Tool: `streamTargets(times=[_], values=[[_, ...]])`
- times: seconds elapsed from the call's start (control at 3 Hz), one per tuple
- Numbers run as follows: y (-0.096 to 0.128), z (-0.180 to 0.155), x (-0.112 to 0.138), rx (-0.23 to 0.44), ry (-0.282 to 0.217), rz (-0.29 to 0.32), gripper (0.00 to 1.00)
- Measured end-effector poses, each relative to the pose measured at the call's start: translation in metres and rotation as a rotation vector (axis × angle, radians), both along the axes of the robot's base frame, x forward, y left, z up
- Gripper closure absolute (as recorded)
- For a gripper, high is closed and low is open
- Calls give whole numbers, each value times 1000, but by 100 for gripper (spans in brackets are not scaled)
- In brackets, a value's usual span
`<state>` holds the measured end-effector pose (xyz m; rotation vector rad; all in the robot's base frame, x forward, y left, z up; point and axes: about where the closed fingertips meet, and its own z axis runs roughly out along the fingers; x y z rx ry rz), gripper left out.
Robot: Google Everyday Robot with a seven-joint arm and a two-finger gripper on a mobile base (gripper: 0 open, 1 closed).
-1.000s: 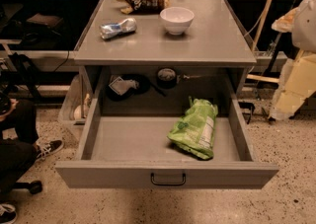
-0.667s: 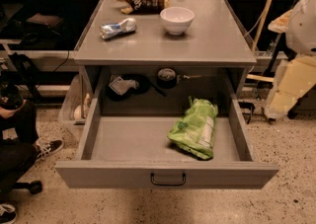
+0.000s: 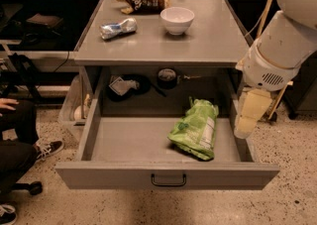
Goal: Pick green rice chip bag from top drawer and place on counter
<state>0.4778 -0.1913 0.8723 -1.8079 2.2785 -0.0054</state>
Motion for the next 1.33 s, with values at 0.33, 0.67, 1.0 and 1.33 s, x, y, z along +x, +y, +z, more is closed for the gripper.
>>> streamTargets(times=[0.33,0.67,1.0,1.33], values=[[0,0,0,0,0,0,0],[6,-10,15,52,-47,-37,0],[20,-39,49,202,-99,-135,0],[33,-68,110,327,-165,-238,0]])
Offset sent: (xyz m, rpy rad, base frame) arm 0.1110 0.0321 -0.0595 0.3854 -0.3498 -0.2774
